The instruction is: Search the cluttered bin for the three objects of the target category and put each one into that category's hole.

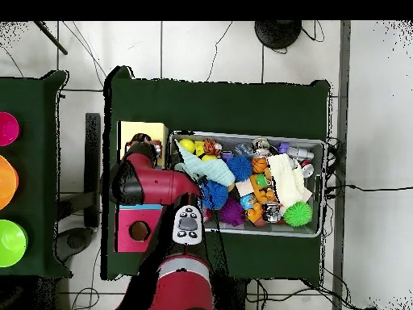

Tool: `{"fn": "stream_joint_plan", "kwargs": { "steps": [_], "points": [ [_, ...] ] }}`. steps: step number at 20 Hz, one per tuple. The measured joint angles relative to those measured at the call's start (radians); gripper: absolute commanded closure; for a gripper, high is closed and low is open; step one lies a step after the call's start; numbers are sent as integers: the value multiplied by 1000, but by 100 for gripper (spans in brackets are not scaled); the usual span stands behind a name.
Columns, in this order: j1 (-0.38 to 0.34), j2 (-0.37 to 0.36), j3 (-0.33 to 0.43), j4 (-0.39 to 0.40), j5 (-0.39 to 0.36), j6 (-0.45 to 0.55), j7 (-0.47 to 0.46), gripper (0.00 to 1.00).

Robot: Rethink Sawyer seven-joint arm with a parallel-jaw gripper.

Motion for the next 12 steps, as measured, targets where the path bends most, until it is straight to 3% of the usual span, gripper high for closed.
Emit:
{"fn": "stream_joint_plan", "kwargs": {
  "steps": [11, 12],
  "points": [
    [-12, 3, 21, 2, 0, -18, 0, 100],
    [-12, 3, 23, 2, 0, -23, 0, 0]
  ]
}}
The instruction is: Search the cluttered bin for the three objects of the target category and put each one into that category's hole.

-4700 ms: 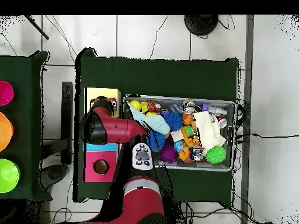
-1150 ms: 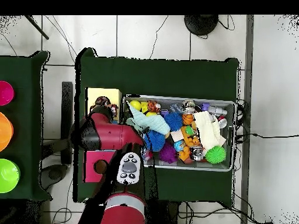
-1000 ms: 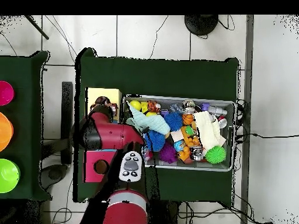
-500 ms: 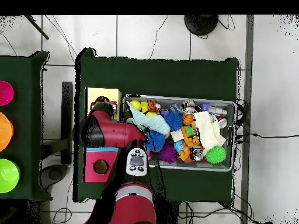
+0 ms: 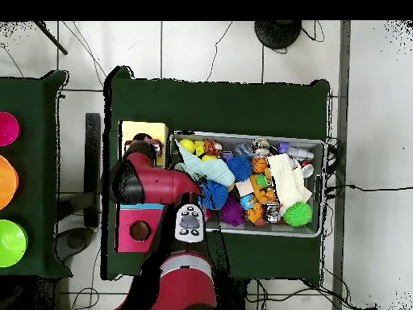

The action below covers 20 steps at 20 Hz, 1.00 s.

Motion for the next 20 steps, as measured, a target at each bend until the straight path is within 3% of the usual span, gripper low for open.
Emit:
{"fn": "stream_joint_plan", "kwargs": {
  "steps": [20],
  "points": [
    [26, -6, -14, 11, 13, -14, 0, 0]
  ]
}}
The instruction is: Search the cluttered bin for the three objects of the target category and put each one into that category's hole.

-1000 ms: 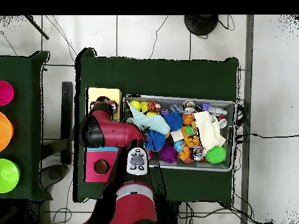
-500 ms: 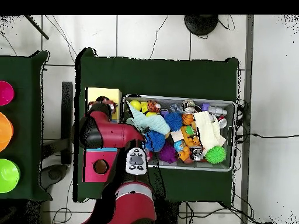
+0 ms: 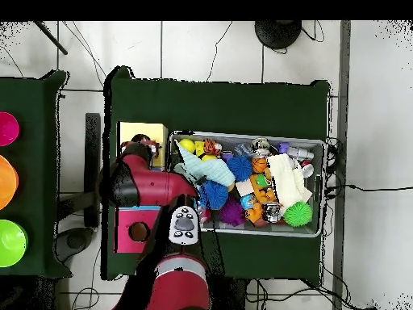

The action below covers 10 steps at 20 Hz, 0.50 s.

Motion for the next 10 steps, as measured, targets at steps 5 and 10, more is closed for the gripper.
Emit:
{"fn": "stream_joint_plan", "kwargs": {
  "steps": [5, 10],
  "points": [
    [28, -20, -35, 1, 10, 56, 0, 0],
    [53, -47, -68, 0, 15, 134, 0, 0]
  ]
}}
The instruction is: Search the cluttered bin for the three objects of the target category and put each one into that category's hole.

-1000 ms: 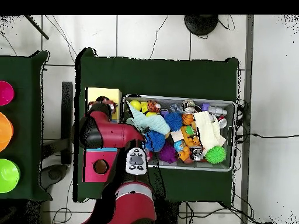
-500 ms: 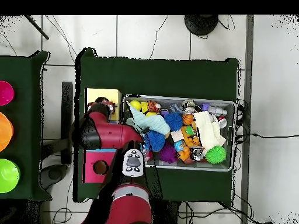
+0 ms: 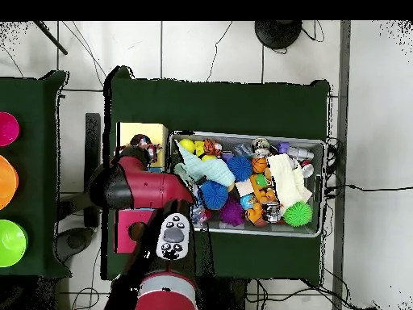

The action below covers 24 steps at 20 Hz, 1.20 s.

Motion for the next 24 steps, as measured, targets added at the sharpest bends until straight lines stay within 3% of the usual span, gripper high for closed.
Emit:
{"fn": "stream_joint_plan", "kwargs": {
  "steps": [6, 24],
  "points": [
    [17, -21, -22, 0, 0, 46, 0, 0],
    [22, -28, -31, 0, 0, 64, 0, 0]
  ]
}}
